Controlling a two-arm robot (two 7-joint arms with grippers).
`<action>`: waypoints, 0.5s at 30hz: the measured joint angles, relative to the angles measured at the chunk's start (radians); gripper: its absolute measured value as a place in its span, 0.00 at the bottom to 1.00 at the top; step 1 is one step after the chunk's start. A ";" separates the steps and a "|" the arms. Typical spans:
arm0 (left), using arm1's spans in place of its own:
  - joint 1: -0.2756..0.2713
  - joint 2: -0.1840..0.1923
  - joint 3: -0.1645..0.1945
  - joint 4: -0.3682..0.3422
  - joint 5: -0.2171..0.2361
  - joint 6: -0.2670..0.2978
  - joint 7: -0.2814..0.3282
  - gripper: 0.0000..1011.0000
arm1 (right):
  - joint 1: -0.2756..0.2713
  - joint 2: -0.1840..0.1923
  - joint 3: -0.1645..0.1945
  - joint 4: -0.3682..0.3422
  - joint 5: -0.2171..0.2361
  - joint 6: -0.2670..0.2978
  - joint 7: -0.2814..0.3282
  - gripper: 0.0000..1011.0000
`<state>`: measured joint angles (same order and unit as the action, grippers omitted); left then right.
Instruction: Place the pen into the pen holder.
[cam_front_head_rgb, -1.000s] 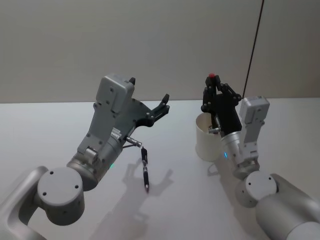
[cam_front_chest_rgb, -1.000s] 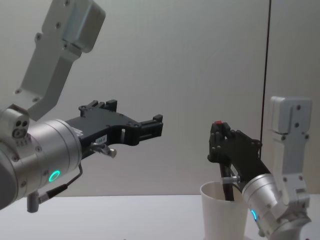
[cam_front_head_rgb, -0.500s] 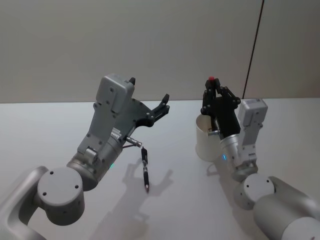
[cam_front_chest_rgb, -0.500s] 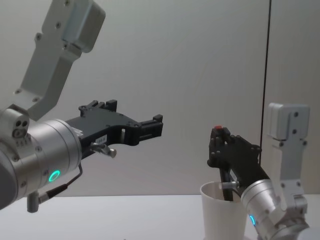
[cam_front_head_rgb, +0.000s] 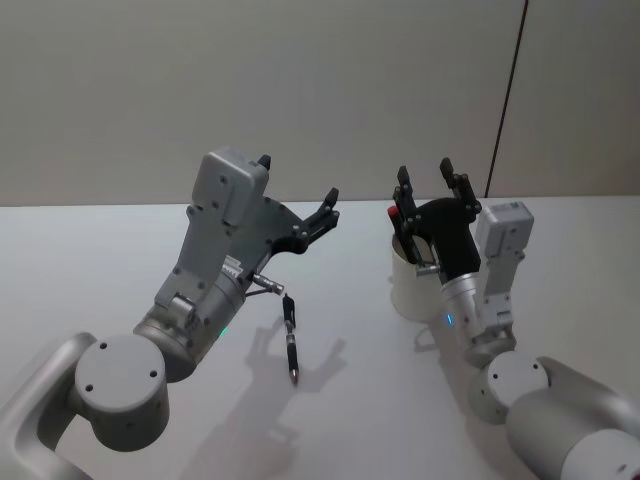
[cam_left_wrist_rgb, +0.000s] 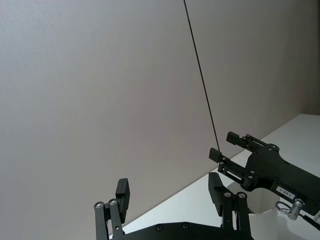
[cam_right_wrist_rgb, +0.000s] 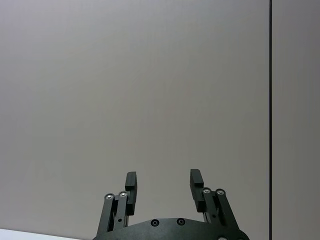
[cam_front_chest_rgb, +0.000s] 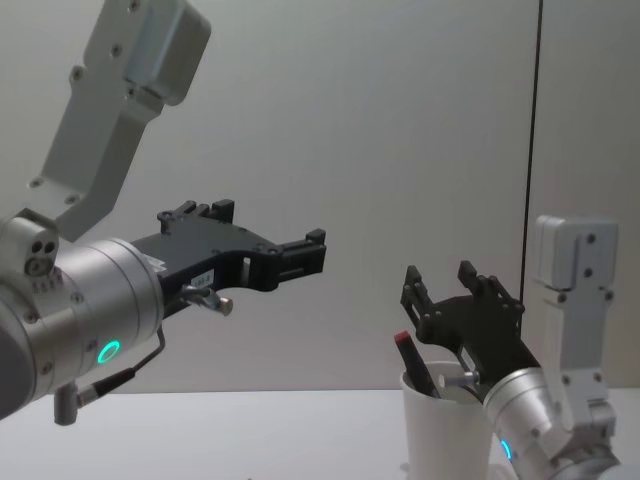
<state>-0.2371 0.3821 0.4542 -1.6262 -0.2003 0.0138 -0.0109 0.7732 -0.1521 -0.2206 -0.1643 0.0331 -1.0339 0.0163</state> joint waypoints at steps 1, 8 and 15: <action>0.000 0.000 0.000 0.000 0.000 0.000 0.000 0.99 | 0.001 0.000 0.001 0.002 -0.001 -0.002 0.000 0.63; 0.000 0.000 0.000 0.000 0.000 0.000 0.000 0.99 | 0.003 0.003 0.011 0.007 -0.003 -0.008 0.009 0.84; 0.000 0.000 0.000 0.000 0.000 0.000 0.000 0.99 | -0.056 0.019 0.026 -0.114 -0.001 0.053 0.042 0.99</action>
<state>-0.2371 0.3821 0.4542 -1.6262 -0.2004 0.0139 -0.0109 0.7177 -0.1334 -0.1948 -0.2786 0.0320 -0.9805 0.0583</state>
